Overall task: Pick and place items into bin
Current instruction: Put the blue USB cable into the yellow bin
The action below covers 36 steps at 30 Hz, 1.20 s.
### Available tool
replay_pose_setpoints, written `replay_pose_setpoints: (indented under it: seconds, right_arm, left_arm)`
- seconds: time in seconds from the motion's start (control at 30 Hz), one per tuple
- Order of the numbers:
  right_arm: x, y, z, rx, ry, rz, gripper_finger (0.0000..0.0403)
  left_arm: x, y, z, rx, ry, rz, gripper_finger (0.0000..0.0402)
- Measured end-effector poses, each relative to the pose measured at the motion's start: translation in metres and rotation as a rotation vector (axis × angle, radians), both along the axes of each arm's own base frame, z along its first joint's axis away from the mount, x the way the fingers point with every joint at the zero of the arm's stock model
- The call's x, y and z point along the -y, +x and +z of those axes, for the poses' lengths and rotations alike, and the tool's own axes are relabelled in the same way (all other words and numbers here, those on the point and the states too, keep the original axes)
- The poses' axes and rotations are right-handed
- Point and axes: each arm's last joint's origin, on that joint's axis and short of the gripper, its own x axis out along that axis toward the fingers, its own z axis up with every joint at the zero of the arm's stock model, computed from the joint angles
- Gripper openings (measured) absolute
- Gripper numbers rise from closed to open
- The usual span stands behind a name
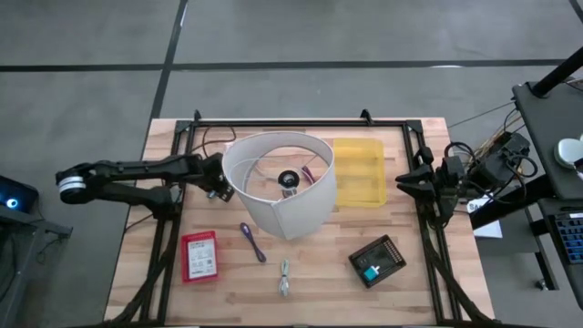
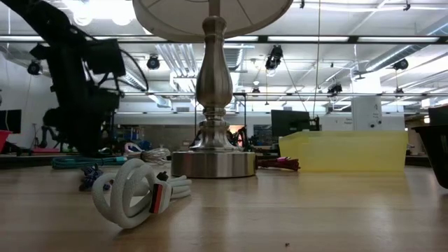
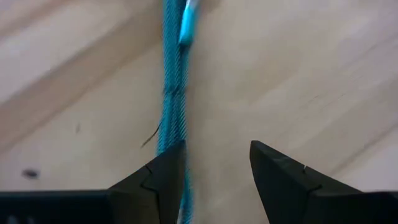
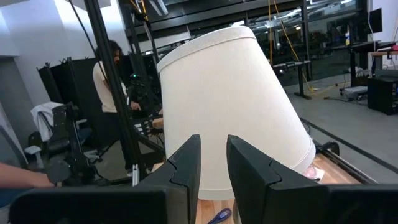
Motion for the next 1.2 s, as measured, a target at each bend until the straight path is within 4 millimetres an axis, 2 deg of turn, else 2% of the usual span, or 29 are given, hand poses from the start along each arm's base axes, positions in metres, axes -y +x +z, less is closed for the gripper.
replay_pose_setpoints:
  seconds: [0.17, 0.3, 0.4, 0.6, 0.83, 0.97, 1.1, 1.2]
  right_arm:
    - [0.000, 0.000, 0.000, 0.000, 0.017, 0.002, 0.0068]
    - [0.000, 0.000, 0.000, 0.002, 0.020, 0.002, 0.0068]
    - [0.000, 0.000, 0.000, 0.002, 0.020, 0.002, 0.0068]
    - [0.000, 0.000, 0.000, 0.002, 0.044, 0.005, 0.0068]
    - [0.000, 0.000, 0.000, 0.000, 0.042, 0.005, 0.0068]
    - [0.000, 0.000, 0.000, -0.001, 0.044, 0.006, 0.0068]
    - [0.000, 0.000, 0.000, -0.001, 0.043, 0.006, 0.0068]
    - [0.000, 0.000, 0.000, -0.003, 0.038, 0.005, 0.0068]
  left_arm:
    - [-0.005, 0.008, 0.028, 0.026, 0.081, -0.005, 0.0162]
    - [-0.009, 0.012, 0.031, -0.027, 0.132, -0.050, 0.0162]
    - [-0.009, 0.015, 0.022, -0.071, 0.093, -0.059, 0.0162]
    - [-0.010, 0.015, -0.006, -0.306, -0.013, -0.052, 0.0162]
    - [-0.012, 0.021, -0.025, -0.401, -0.062, -0.102, 0.0159]
    - [-0.013, 0.023, -0.027, -0.402, -0.063, -0.147, 0.0117]
    - [-0.012, 0.022, -0.020, -0.356, -0.049, -0.189, 0.0031]
    - [-0.012, 0.020, -0.013, -0.329, -0.005, -0.181, 0.0020]
